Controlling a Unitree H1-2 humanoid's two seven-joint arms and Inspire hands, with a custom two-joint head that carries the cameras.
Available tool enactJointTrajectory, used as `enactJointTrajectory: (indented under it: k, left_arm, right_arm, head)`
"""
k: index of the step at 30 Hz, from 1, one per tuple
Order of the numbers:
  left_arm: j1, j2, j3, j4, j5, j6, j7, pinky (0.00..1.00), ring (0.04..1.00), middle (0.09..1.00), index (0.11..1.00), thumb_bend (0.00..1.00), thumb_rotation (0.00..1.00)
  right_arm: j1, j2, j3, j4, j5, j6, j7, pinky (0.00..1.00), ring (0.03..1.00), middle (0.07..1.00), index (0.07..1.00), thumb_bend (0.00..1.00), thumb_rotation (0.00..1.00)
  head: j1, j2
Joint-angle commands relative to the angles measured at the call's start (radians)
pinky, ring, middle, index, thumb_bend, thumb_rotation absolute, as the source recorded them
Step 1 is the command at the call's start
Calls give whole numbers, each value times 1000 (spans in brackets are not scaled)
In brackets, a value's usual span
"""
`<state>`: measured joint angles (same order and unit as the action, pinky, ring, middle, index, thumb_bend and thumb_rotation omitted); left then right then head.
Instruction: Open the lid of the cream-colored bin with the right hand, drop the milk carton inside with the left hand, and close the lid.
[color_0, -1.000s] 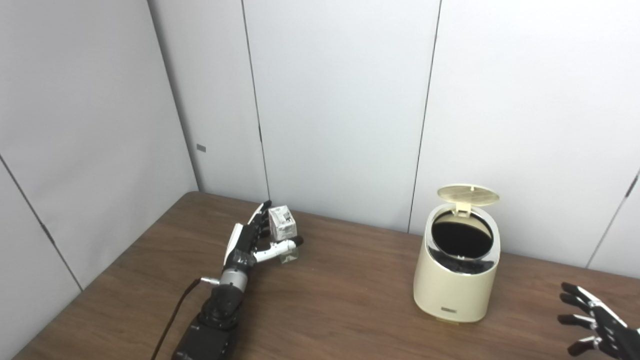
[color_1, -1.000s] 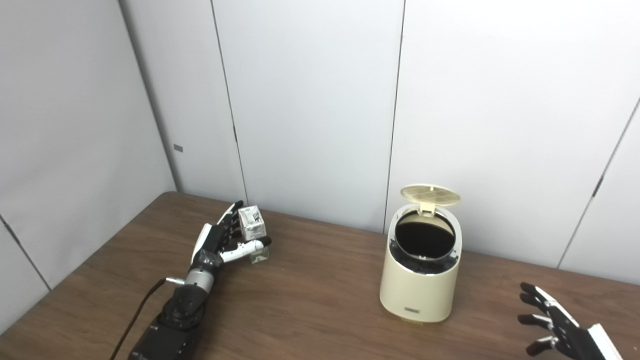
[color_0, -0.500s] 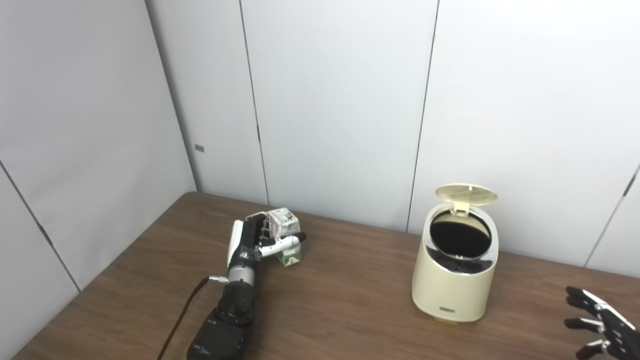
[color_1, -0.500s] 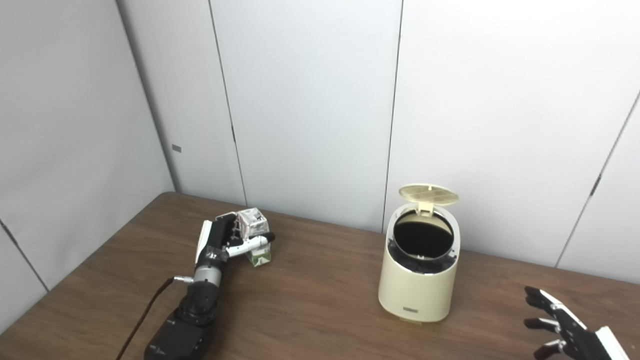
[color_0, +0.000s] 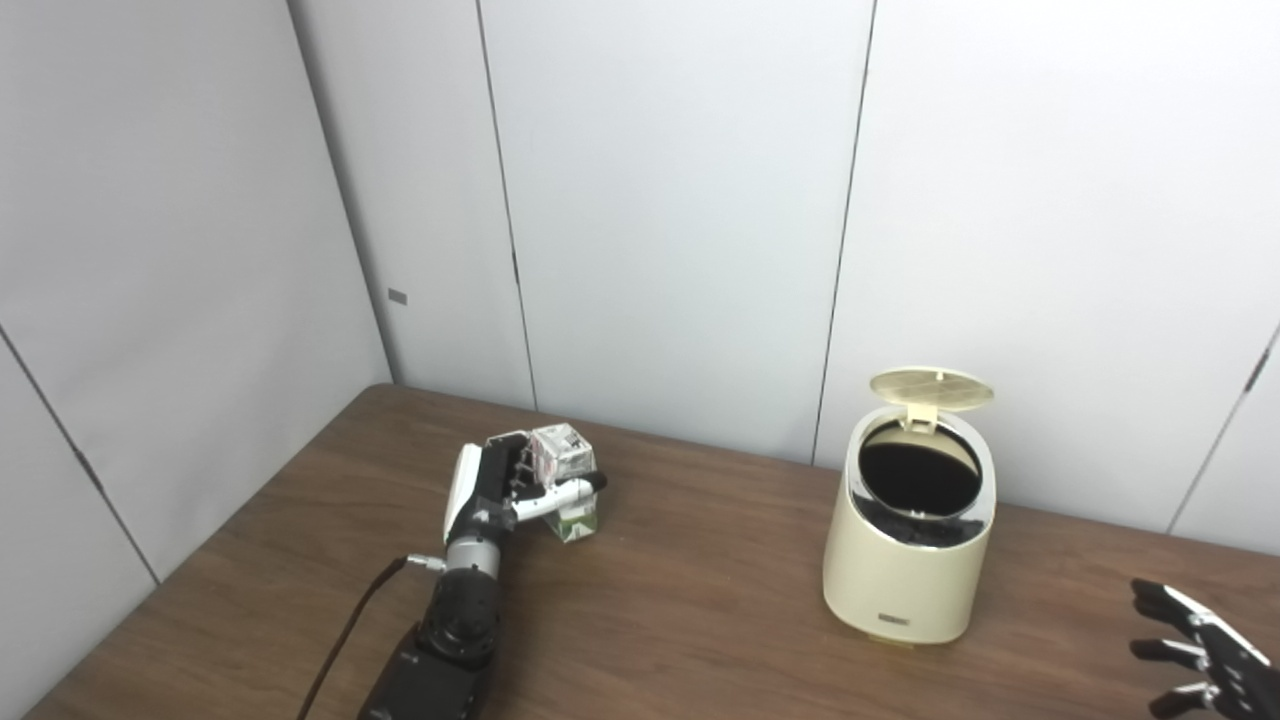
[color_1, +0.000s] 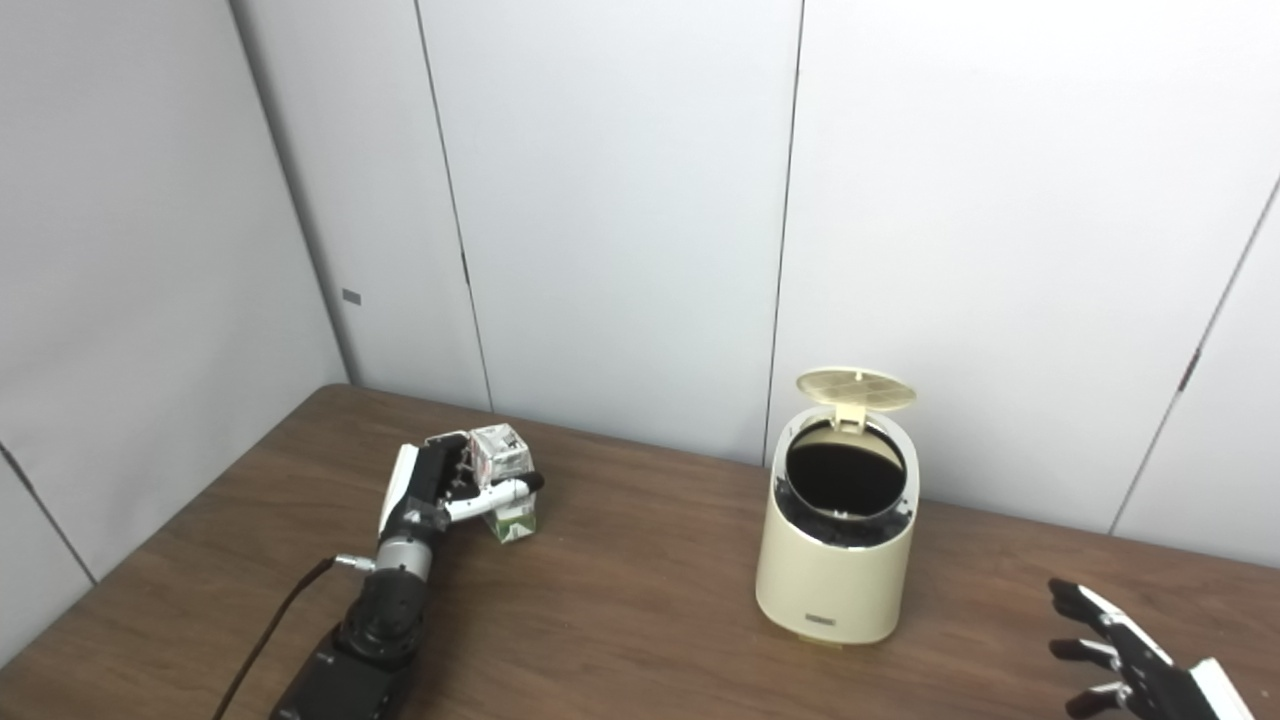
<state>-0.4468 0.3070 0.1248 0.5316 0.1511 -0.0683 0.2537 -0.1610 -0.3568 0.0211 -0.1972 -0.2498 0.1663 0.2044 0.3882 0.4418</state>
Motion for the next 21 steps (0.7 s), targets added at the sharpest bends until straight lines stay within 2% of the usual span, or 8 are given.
enactJointTrajectory:
  k: [1, 6, 11, 15, 18, 21]
  left_arm:
    - [-18, 13, -5, -75, 15, -13, -3, 318, 401, 471, 490, 524, 0]
    - [6, -11, -16, -202, 14, -9, -27, 313, 391, 465, 493, 524, 0]
    - [25, -46, -33, -365, 15, 40, -61, 306, 380, 456, 498, 523, 0]
    - [16, -73, -48, -458, 5, 52, -93, 350, 414, 475, 488, 523, 0]
    - [6, -96, -53, -510, -18, 56, -118, 356, 414, 470, 491, 523, 0]
    - [-10, -119, -65, -561, -18, 75, -141, 366, 423, 473, 489, 523, 0]
  right_arm:
    - [-35, -7, -5, -6, 1, -28, -13, 553, 783, 885, 875, 814, 161]
    - [-44, -3, 1, 11, 1, -37, -15, 590, 794, 887, 876, 821, 199]
    - [-52, 1, 7, 17, 7, -43, -12, 695, 839, 897, 880, 807, 194]
    - [-54, 9, 11, -20, 11, 13, 0, 709, 846, 934, 899, 780, 104]
    - [-54, 10, 17, -29, 2, 19, -2, 708, 836, 932, 900, 777, 79]
    - [-55, 6, 20, -16, -12, -3, -13, 720, 829, 920, 893, 789, 94]
  head:
    - [-10, -1]
    - [-42, 0]
    - [-75, 1]
    - [-99, 2]
    - [-125, 4]
    - [-147, 6]
